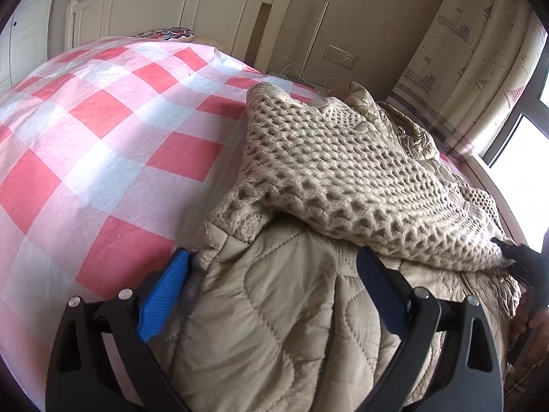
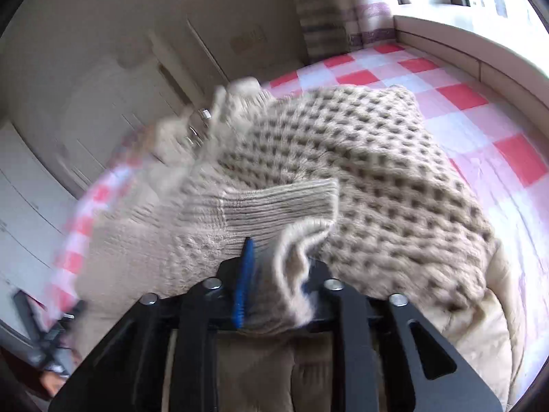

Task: Fold large clothes

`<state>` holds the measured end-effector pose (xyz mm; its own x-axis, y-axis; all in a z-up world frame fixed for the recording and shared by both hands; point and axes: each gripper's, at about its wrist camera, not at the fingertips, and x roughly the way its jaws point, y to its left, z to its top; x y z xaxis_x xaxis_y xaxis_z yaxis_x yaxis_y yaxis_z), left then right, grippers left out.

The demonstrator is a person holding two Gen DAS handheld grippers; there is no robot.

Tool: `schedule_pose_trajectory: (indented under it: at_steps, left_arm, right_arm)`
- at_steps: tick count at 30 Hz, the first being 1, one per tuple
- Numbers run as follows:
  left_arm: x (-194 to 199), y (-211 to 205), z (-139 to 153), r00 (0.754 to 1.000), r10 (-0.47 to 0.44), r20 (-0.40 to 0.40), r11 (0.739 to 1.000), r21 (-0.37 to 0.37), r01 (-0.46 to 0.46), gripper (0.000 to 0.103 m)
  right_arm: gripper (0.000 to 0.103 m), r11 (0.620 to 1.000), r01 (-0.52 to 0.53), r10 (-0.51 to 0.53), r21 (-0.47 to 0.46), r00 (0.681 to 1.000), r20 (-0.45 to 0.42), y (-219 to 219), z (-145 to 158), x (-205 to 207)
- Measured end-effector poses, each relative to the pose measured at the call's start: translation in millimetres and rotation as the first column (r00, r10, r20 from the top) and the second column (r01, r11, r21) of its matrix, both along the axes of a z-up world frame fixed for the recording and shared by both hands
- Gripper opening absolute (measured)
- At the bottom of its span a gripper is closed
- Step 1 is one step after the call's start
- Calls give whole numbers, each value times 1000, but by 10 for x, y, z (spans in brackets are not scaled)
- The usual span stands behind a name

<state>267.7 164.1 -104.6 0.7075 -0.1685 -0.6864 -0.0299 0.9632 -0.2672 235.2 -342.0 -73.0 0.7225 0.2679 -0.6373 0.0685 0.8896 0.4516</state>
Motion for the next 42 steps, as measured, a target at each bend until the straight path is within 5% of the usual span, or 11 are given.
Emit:
schedule_pose_trajectory:
  at_steps: [4, 7, 11, 14, 17, 22, 27, 28, 37, 42]
  left_arm:
    - [3, -11, -2, 1000, 1, -4, 1000, 8, -1, 96]
    - [3, -12, -3, 1000, 4, -5, 1000, 8, -4, 96]
    - [8, -19, -3, 1000, 4, -6, 1000, 11, -4, 96]
    - [9, -16, -8, 1000, 5, -6, 1000, 10, -5, 96]
    - [10, -20, -5, 1000, 4, -6, 1000, 13, -4, 96]
    - [9, -21, -6, 1000, 5, -7, 1000, 14, -4, 96]
    - [8, -18, -7, 1000, 5, -6, 1000, 14, -5, 96]
    - [7, -20, -16, 1000, 5, -8, 1000, 16, -5, 96]
    - [19, -38, -22, 1000, 5, -16, 1000, 29, -5, 96]
    - [19, -47, -28, 1000, 10, -22, 999, 42, -9, 96]
  right_arm:
    - [40, 982, 157, -137, -101, 974, 179, -77, 454, -321]
    - [40, 976, 116, -62, -187, 959, 276, 119, 694, -429]
    - [42, 929, -39, 109, -367, 979, 170, 543, 548, -222]
    - [48, 906, -86, 88, -415, 996, -15, 614, 119, 33]
    - [48, 922, -52, 53, -384, 999, -8, 514, 193, 27]
    - [52, 912, 18, 38, -410, 991, 129, 509, 480, -200]
    - [66, 872, -27, 26, -490, 1000, -9, 601, 90, 67]
    - [67, 891, -31, 18, -452, 999, -33, 535, 55, 109]
    - [68, 900, 34, 18, -435, 993, 115, 553, 364, -22]
    - [84, 877, -47, 77, -477, 996, 43, 787, 227, 156]
